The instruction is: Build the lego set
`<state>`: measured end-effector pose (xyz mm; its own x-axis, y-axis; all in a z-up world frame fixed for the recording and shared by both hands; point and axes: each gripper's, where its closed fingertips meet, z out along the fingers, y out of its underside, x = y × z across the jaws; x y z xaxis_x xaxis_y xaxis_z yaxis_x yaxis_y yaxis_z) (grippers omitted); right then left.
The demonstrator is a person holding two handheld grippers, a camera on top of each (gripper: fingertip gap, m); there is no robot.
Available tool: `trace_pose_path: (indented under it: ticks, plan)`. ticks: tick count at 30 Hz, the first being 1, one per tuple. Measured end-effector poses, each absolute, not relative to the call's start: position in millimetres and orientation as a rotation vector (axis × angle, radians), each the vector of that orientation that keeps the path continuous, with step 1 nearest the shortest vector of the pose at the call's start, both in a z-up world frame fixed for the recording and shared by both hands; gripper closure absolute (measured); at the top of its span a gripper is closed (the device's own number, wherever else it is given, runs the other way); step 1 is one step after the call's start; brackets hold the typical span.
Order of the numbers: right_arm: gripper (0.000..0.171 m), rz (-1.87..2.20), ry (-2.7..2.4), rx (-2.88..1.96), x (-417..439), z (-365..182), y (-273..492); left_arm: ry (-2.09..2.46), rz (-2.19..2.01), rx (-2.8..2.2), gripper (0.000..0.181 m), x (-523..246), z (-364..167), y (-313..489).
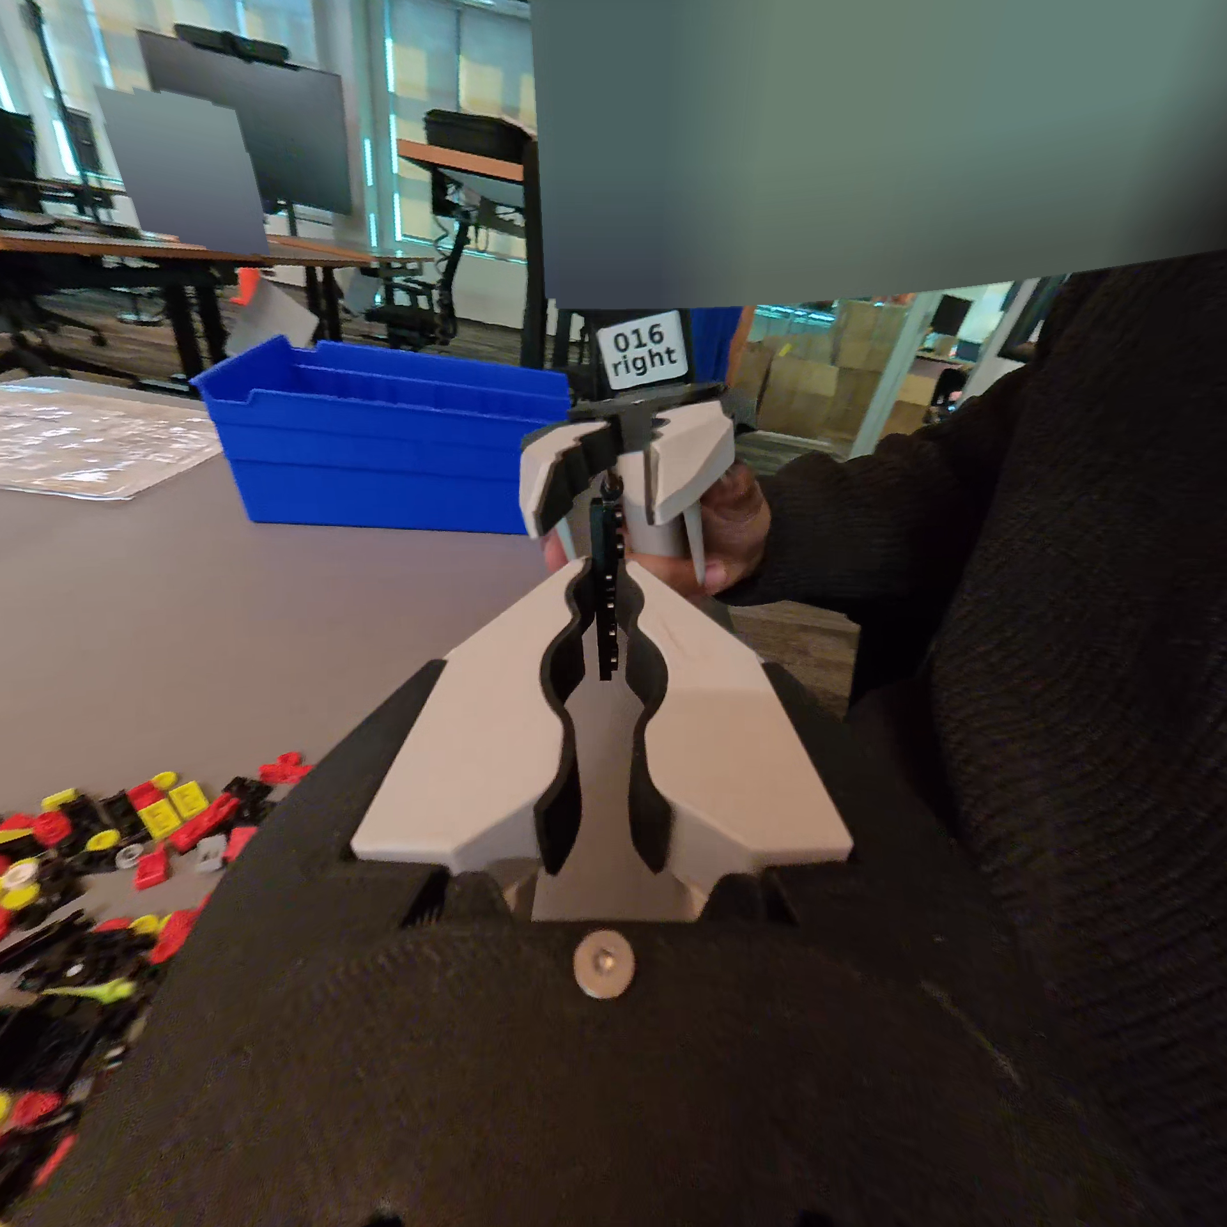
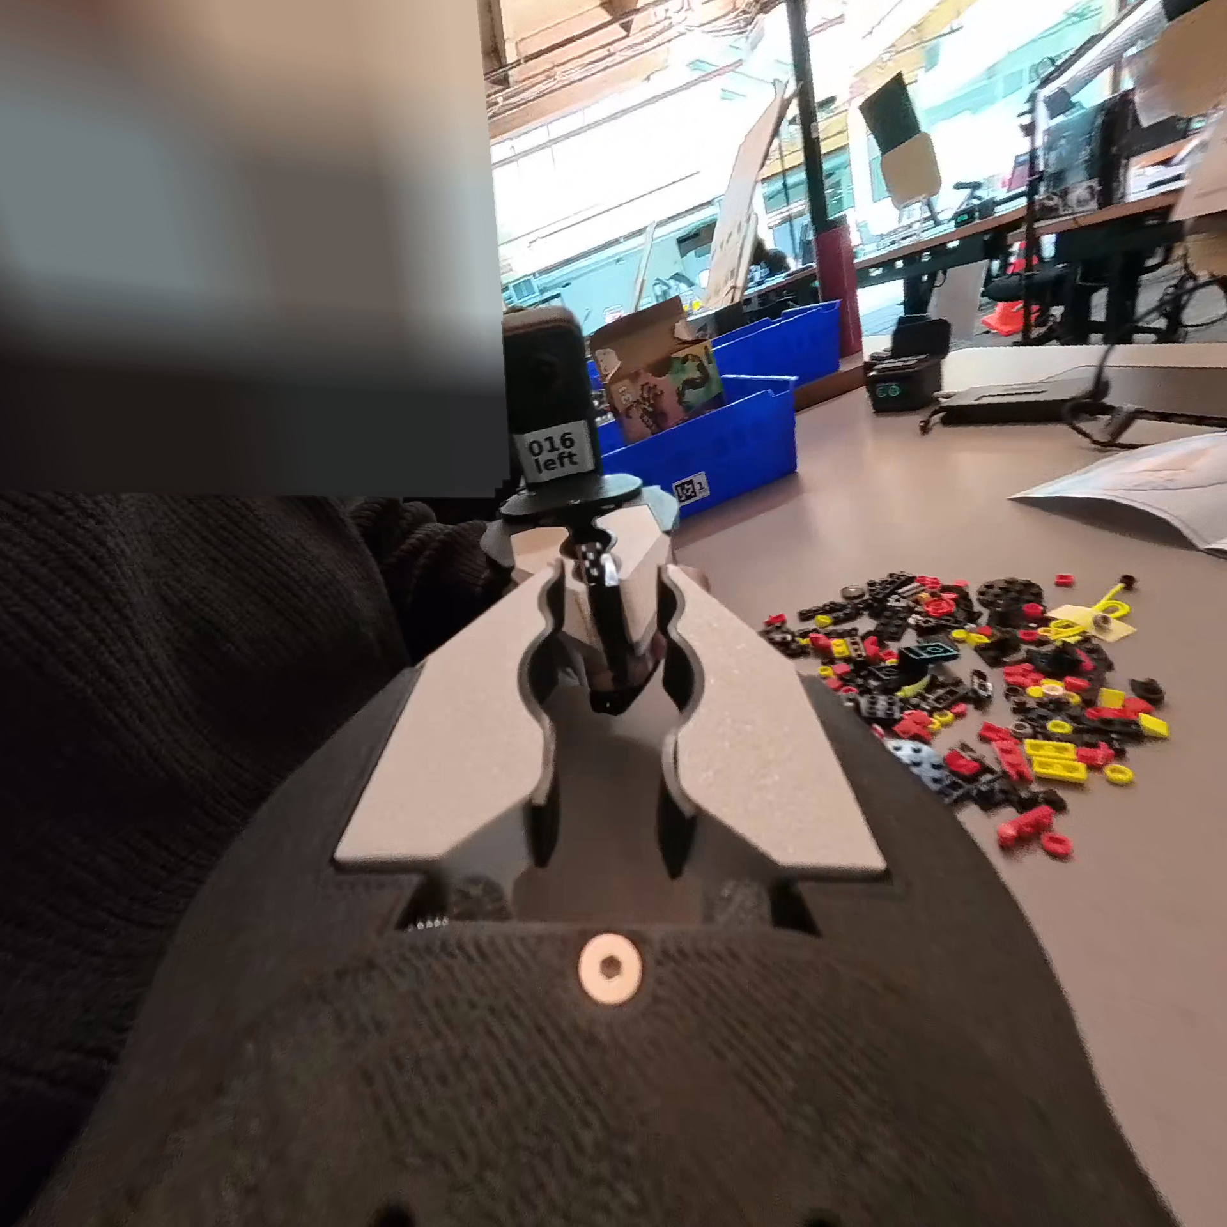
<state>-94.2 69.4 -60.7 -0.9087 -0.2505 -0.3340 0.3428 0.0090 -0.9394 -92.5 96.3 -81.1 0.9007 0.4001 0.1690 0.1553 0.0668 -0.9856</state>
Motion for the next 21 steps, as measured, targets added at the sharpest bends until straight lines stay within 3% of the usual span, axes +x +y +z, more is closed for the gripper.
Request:
trace_pose_path:
  ticks: [2,6,21]
  plan:
    - [0.145,-1.942,1.876,0.073,-88,-60,68,-0.452,0.152,-1.492,0.179,-89,-79,100]
    - [0.164,-1.941,1.872,0.048,-83,-59,67,-0.465,0.097,-1.455,0.180,-87,-75,102]
    - [0.165,-1.924,1.881,0.039,-83,-58,67,-0.483,0.032,-1.418,0.180,-86,-72,102]
